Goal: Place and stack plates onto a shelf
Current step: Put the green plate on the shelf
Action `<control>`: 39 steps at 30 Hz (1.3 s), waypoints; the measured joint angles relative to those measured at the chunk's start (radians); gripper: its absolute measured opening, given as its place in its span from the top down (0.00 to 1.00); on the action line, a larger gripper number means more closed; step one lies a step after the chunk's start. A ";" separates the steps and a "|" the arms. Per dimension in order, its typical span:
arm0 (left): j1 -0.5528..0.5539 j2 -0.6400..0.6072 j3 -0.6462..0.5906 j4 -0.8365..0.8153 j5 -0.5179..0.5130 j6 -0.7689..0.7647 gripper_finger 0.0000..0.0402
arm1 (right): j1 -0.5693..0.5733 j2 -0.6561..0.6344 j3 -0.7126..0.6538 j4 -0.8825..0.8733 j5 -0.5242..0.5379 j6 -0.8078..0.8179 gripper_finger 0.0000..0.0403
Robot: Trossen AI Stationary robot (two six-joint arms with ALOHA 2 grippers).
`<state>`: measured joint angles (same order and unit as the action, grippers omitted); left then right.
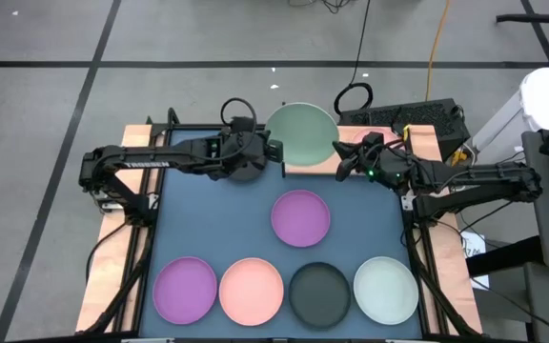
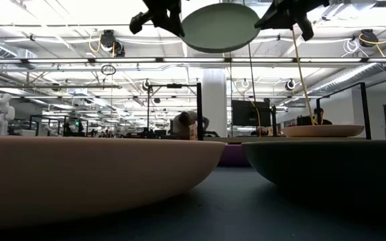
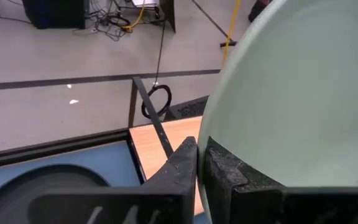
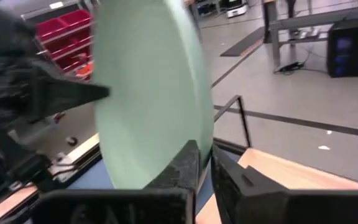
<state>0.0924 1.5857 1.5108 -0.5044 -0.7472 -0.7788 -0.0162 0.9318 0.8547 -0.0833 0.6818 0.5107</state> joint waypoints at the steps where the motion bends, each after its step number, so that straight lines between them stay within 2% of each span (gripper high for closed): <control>1: -0.004 0.000 0.000 0.007 0.003 0.002 0.92 | 0.000 0.000 0.000 -0.002 0.003 0.000 0.97; 6: -0.015 -0.001 0.000 0.085 0.048 0.089 0.82 | -0.014 -0.001 0.000 -0.015 -0.006 0.031 0.97; 11: -0.014 -0.001 0.000 0.091 0.193 0.072 0.70 | -0.029 -0.006 0.000 -0.019 -0.030 0.050 0.99; 15: -0.010 -0.001 0.000 0.092 0.200 0.064 0.57 | -0.031 -0.010 0.000 -0.019 -0.030 0.055 1.00; 20: -0.002 -0.010 0.000 0.123 0.202 0.160 0.46 | -0.040 -0.032 0.000 -0.032 -0.031 0.153 1.00; 30: 0.017 -0.094 0.000 0.249 0.194 0.290 0.41 | -0.093 -0.091 0.000 -0.161 -0.009 0.280 1.00; 33: 0.036 -0.127 0.000 0.241 0.192 0.318 0.41 | -0.130 -0.087 0.000 -0.208 -0.002 0.343 1.00; 39: 0.071 -0.151 0.000 0.164 0.194 0.322 0.41 | -0.238 -0.059 0.000 -0.243 -0.037 0.360 1.00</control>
<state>0.1633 1.4346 1.5104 -0.3401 -0.5537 -0.4570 -0.2546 0.8725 0.8547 -0.3267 0.6449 0.8709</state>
